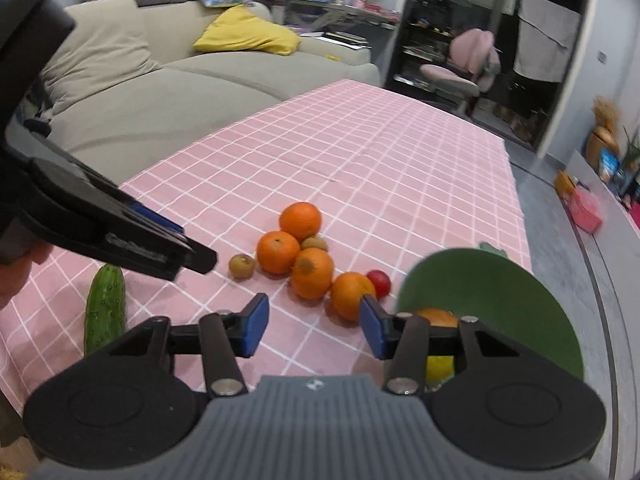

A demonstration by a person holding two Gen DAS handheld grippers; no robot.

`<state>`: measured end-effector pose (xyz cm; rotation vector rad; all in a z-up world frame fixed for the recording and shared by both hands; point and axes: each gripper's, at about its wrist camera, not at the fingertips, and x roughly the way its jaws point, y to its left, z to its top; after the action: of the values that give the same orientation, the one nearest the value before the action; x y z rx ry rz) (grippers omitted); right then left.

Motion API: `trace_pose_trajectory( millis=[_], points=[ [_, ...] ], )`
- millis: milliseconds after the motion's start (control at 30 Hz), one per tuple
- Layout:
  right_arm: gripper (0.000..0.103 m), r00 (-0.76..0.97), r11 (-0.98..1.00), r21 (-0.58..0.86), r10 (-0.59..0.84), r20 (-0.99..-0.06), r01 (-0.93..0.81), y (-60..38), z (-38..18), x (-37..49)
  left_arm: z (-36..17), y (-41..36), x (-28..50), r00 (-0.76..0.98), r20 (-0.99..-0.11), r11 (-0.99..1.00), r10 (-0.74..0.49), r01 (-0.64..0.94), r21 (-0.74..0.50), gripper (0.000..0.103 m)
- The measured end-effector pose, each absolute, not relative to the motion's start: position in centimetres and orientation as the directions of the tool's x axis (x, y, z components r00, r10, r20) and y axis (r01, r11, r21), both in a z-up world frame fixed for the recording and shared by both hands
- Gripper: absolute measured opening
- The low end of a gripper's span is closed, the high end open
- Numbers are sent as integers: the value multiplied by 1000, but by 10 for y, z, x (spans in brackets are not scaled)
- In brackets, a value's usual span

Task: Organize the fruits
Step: 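Grasp a small brown fruit with the left tool while the right tool grasps an orange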

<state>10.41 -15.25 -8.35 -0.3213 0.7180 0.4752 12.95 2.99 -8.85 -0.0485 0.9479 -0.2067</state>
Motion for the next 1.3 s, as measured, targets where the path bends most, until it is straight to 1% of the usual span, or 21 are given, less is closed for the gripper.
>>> trace_pose_trajectory(
  millis=[167, 333, 567, 800, 1100, 1300],
  points=[
    [39, 651, 819, -159, 304, -696, -552, -136, -98, 121, -98, 33, 140, 559, -812, 984, -171, 143, -108, 44],
    [36, 661, 771, -248, 279, -697, -586, -119, -115, 133, -108, 36, 151, 542, -821, 983, -177, 137, -121, 42],
    [36, 673, 729, -325, 244, -699, -602, -110, -134, 150, -122, 37, 163, 523, -828, 979, -202, 102, -175, 42],
    [36, 676, 693, -365, 239, -697, -621, -104, -146, 157, -131, 34, 175, 508, -838, 980, -200, 95, -176, 42],
    [37, 687, 677, -391, 236, -688, -624, -99, -157, 163, -133, 34, 178, 503, -839, 978, -209, 100, -183, 29],
    [38, 701, 662, -423, 222, -678, -619, -96, -162, 163, -134, 33, 177, 498, -840, 977, -214, 97, -191, 26]
  ],
)
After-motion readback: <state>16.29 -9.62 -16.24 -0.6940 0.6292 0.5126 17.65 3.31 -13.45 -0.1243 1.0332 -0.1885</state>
